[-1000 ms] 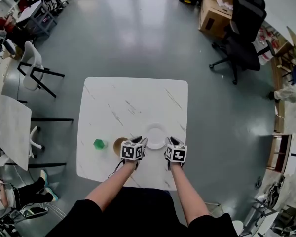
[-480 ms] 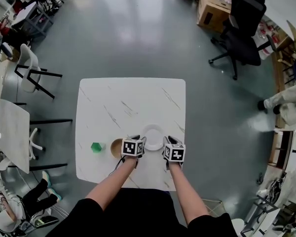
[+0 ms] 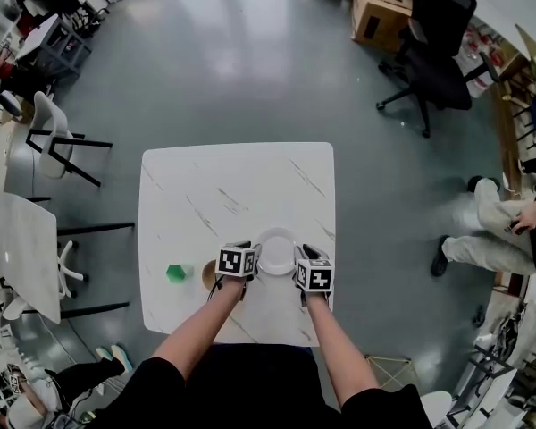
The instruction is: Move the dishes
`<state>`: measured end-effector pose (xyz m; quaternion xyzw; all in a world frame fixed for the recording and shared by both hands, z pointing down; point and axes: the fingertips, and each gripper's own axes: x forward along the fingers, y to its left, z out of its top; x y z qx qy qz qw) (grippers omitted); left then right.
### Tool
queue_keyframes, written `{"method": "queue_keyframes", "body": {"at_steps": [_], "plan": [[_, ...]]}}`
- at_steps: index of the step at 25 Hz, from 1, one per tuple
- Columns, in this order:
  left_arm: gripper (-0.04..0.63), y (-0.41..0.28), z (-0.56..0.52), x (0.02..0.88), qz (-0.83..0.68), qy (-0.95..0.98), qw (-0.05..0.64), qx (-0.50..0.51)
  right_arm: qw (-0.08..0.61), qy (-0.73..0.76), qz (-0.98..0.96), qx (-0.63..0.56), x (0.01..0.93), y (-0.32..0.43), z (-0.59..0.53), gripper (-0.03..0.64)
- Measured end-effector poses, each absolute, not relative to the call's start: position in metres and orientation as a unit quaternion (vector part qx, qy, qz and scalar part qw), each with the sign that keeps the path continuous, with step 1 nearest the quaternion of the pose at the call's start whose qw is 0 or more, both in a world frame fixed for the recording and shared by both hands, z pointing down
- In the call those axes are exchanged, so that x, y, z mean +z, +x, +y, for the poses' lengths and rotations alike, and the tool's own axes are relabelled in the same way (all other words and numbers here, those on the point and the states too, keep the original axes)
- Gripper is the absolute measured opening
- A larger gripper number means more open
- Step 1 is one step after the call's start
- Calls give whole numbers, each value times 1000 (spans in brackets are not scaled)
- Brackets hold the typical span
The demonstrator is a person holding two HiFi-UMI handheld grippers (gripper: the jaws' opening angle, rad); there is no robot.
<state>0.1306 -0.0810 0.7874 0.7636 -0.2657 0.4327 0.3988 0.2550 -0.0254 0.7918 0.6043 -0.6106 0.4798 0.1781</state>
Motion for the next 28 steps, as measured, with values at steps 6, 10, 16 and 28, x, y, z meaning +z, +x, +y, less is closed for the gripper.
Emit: {"method": "queue_keyframes", "body": {"at_steps": [6,10,16,28], "plan": [[137,144,-78,799,-210,762,400,464,191,598,-601,495,798,257,-19,103],[137,150,-81,799,-199,762,400,469,174,590,-595,517,800,254,-11,103],[137,150,-86,798,-194,757,406,474,160,578,-596,533,803,244,-10,103],[137,147,-86,801,-184,758,384,494,164,573,-595,539,808,241,-9,103]]}}
